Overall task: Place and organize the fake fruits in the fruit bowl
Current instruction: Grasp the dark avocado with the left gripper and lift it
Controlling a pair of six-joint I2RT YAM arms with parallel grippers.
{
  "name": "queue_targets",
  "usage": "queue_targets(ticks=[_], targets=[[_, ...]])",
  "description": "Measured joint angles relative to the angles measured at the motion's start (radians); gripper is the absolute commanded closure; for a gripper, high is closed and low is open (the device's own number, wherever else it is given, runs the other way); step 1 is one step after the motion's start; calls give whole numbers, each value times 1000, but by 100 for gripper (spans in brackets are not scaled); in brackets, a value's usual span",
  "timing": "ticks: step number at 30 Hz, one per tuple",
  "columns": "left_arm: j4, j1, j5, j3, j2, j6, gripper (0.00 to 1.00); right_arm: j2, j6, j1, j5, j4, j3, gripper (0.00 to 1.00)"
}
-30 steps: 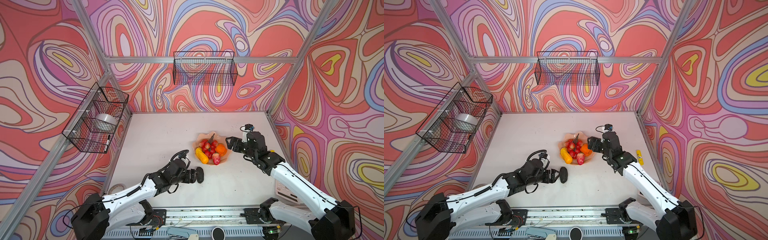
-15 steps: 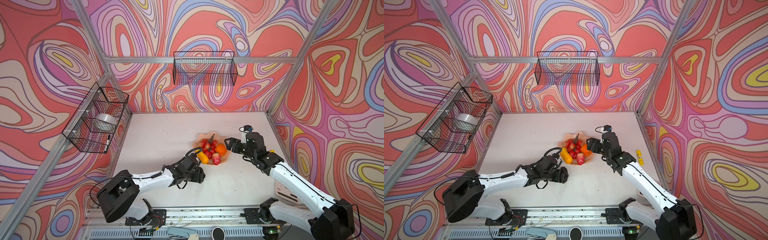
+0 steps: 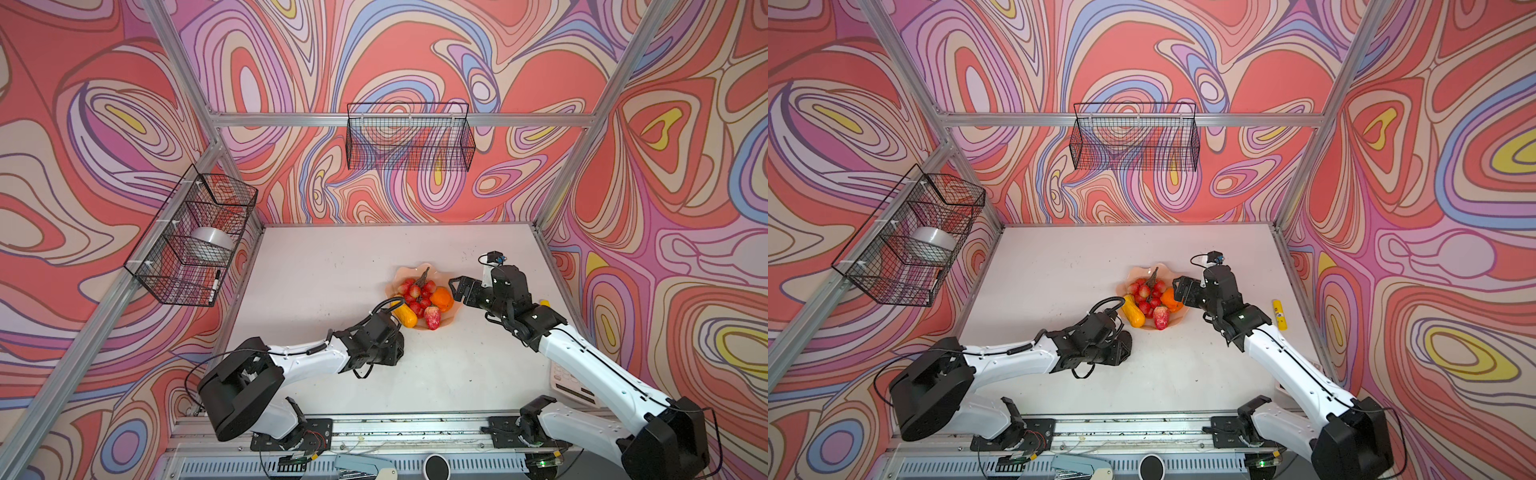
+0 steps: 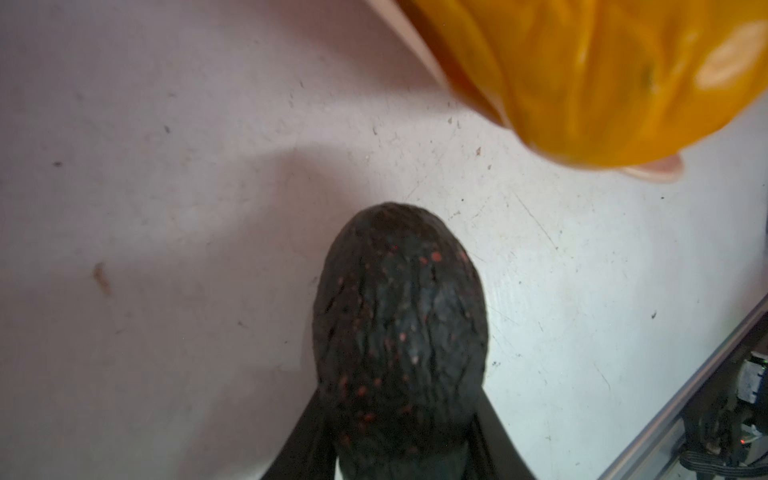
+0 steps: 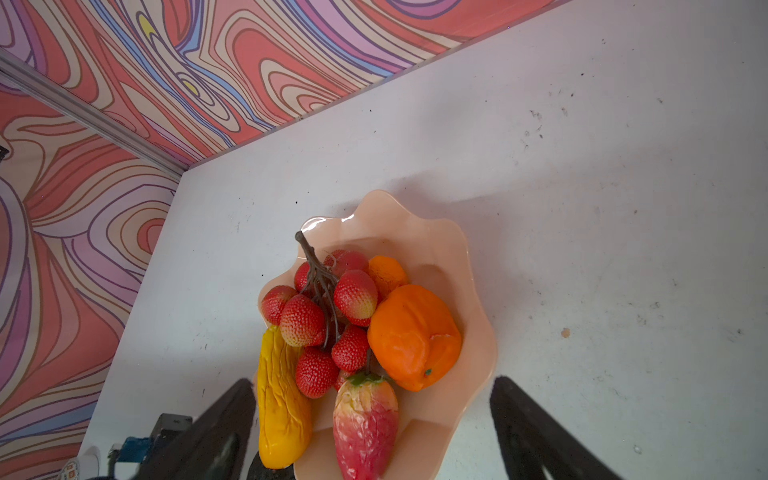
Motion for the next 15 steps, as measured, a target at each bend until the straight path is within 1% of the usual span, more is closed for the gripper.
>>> queue_targets(ticks=[6, 10, 12, 15], targets=[[-72, 0, -40, -14, -174, 16, 72, 0, 8, 0, 0, 18, -12, 7], [-148, 0, -82, -5, -296, 62, 72, 0, 10, 0, 0, 18, -15, 5], [-194, 0, -108, 27, -328, 98, 72, -1, 13, 0, 0, 18, -16, 4], [-243, 0, -139, 118, -323, 163, 72, -13, 16, -1, 1, 19, -21, 3]])
